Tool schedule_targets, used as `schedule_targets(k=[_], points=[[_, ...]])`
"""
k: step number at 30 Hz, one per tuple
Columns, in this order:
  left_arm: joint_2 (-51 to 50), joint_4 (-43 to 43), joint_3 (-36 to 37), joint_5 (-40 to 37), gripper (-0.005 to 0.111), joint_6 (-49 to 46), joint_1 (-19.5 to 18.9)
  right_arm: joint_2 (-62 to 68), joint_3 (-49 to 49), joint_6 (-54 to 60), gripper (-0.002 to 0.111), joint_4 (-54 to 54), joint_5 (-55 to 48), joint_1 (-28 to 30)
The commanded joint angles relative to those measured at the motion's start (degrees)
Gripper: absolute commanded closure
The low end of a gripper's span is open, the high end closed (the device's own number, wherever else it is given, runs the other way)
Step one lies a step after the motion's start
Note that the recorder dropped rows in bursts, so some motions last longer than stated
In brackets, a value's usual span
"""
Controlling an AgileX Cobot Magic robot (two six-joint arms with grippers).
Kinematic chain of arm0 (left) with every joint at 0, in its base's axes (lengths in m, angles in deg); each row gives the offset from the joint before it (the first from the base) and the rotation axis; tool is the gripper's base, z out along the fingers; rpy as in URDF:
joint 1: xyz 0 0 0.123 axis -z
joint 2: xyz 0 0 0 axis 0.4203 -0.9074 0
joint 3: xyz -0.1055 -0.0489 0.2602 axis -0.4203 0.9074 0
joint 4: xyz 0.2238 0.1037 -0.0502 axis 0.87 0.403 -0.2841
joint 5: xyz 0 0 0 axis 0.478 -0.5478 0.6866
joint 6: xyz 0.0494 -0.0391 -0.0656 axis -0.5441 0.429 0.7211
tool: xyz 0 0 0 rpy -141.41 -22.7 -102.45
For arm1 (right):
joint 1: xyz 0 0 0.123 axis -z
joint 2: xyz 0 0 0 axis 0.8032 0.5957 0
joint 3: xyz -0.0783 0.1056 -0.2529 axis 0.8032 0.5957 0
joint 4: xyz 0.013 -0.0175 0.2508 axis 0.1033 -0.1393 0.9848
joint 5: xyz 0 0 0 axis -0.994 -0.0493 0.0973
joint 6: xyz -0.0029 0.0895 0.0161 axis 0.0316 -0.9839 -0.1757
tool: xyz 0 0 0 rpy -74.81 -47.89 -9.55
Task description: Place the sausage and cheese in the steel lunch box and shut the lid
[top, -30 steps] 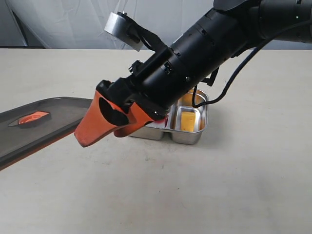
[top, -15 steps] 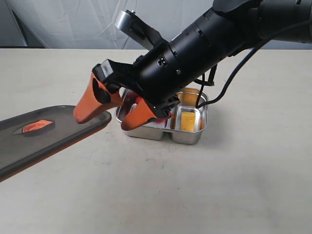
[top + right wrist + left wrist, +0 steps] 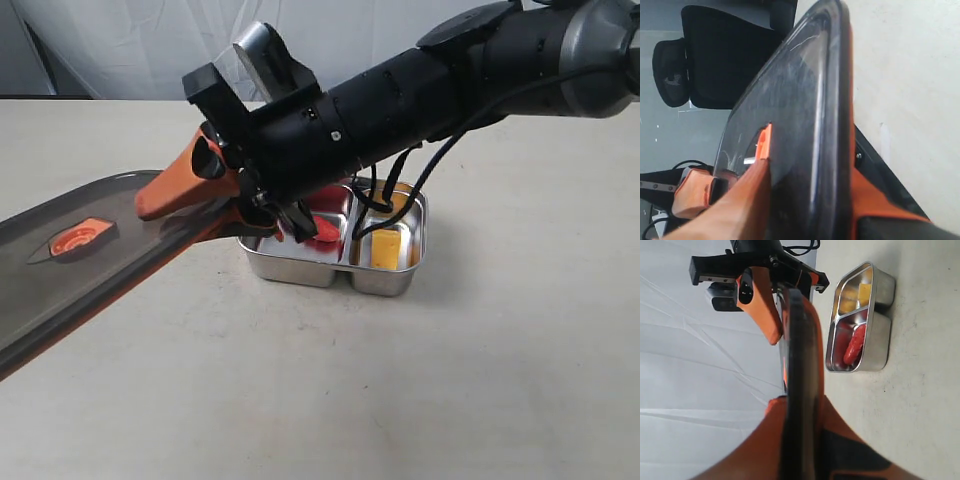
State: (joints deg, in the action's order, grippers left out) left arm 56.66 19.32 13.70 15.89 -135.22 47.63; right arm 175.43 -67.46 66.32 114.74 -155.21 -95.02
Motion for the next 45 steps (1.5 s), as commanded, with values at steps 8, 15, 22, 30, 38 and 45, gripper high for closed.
schedule_targets(k=[8, 15, 22, 30, 38, 45], points=[[0.04, 4.56, 0.12, 1.04, 0.097, 11.77, 0.93, -5.21, 3.06, 5.68, 0.109, -6.52, 9.94, -1.36], [0.04, 5.52, 0.12, -1.1, 0.066, 14.24, 3.07, -11.85, 8.48, 5.56, 0.109, -8.31, 19.76, -1.36], [0.04, 7.02, 0.12, -1.48, 0.061, 15.47, 3.07, -15.65, 11.86, 5.44, 0.109, -7.83, 27.26, -1.36], [0.04, 11.77, 0.12, -1.13, 0.062, 20.93, 3.07, -16.4, 11.87, 4.68, 0.109, -6.42, 35.08, -1.36], [0.17, 20.62, 0.12, 3.56, 0.062, 39.48, 3.07, -18.91, 13.42, 6.7, 0.109, 2.63, 54.92, -1.89], [0.17, 20.62, 0.34, 10.59, 0.062, 52.2, 3.07, -19.43, 17.47, 6.7, 0.109, 8.56, 64.2, -1.89]])
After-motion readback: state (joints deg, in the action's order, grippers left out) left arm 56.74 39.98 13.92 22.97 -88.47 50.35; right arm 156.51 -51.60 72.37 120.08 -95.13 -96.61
